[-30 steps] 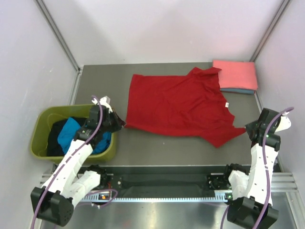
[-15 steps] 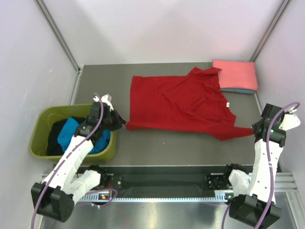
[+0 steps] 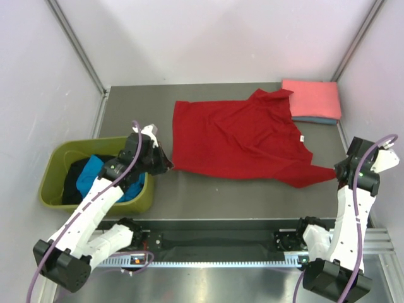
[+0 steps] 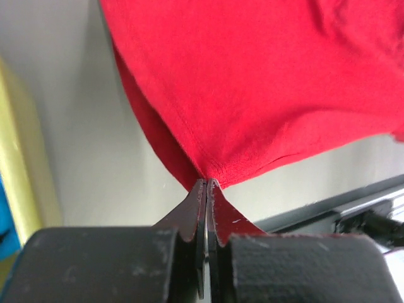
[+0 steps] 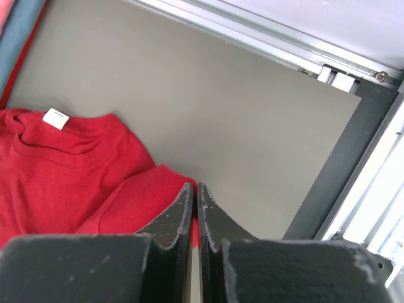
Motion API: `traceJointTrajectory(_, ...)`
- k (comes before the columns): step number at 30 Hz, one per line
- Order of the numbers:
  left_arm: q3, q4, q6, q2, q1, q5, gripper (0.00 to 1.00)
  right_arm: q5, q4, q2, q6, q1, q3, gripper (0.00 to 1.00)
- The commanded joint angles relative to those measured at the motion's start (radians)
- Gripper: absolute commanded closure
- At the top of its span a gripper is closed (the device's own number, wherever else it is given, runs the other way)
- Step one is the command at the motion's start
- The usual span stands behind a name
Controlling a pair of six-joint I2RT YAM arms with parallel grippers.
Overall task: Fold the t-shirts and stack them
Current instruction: Flatten the tshirt out
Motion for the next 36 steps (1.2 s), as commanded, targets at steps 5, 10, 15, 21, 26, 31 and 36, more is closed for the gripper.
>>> traceJointTrajectory(5,-0.01,-0.137,-0.066,-0.043,-0.119,-0.102,1.0,0.073,0.025,0.007,-0.04,0.0,0.032,1.0)
traceJointTrajectory(10,-0.099,-0.164,-0.157,-0.074,-0.211,-0.16,1.0,0.05,0.019,0.004,-0.047,0.0,0.001,1.0)
traceJointTrajectory(15,-0.094,-0.225,-0.229,-0.055,-0.297,-0.25,1.0,0.047,-0.003,-0.016,-0.041,0.001,-0.045,1.0)
traceJointTrajectory(21,-0.18,-0.266,-0.321,-0.009,-0.355,-0.286,1.0,0.033,-0.014,-0.004,-0.014,0.004,-0.045,1.0)
traceJointTrajectory(26,-0.157,-0.309,-0.369,-0.016,-0.377,-0.378,1.0,-0.03,0.002,0.047,-0.004,0.004,-0.102,1.0)
traceJointTrajectory(31,-0.156,-0.286,-0.363,0.021,-0.397,-0.356,1.0,-0.013,-0.021,0.064,0.011,0.003,-0.105,1.0)
traceJointTrajectory(36,-0.164,-0.21,-0.36,0.018,-0.403,-0.309,1.0,0.022,-0.052,0.005,0.046,0.004,-0.097,1.0)
